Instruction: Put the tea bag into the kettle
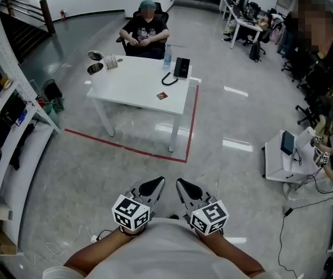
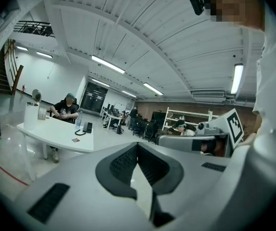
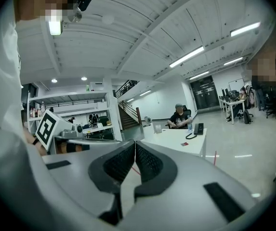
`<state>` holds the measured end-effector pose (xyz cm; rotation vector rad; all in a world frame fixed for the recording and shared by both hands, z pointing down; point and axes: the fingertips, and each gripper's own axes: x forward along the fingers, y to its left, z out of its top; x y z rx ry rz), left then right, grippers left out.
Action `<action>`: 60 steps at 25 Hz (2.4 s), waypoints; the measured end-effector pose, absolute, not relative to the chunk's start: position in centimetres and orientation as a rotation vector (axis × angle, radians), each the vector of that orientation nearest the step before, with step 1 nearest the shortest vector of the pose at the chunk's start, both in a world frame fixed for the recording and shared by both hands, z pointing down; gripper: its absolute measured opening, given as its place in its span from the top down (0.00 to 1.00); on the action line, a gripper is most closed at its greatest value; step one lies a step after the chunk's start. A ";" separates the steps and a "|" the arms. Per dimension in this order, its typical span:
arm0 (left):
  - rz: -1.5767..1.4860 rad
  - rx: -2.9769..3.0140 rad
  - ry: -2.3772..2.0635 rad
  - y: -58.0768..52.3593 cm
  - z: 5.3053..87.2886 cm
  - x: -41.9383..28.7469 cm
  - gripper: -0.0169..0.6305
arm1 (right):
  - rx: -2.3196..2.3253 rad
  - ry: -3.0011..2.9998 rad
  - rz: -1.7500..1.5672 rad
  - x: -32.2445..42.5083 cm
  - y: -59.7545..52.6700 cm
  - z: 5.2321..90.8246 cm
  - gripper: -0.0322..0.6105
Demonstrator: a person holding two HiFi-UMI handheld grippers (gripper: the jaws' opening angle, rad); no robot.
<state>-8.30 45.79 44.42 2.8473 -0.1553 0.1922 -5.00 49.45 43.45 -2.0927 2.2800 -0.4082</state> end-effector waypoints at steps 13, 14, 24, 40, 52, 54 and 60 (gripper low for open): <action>0.255 2.802 -0.138 44.8 46.5 -1.1 0.96 | -2.075 2.259 -0.511 1.9 48.8 45.8 0.93; 0.256 2.806 -0.130 44.5 46.5 -0.6 0.96 | -2.081 2.255 -0.515 2.3 48.6 45.9 0.93; 0.280 2.794 -0.039 40.0 47.1 4.0 0.96 | -2.131 2.182 -0.551 6.4 44.4 46.5 0.93; 0.298 2.772 -0.032 23.1 47.0 6.4 0.96 | -2.169 2.192 -0.563 8.8 27.3 46.2 0.93; 0.234 2.775 -0.053 12.4 46.0 5.3 0.96 | -2.182 2.228 -0.538 7.6 17.0 45.6 0.93; 0.231 2.769 -0.061 11.5 46.1 5.0 0.96 | -2.187 2.224 -0.544 7.7 16.3 45.6 0.93; 0.246 2.754 -0.082 9.5 46.7 4.9 0.96 | -2.168 2.236 -0.551 7.9 14.2 45.8 0.93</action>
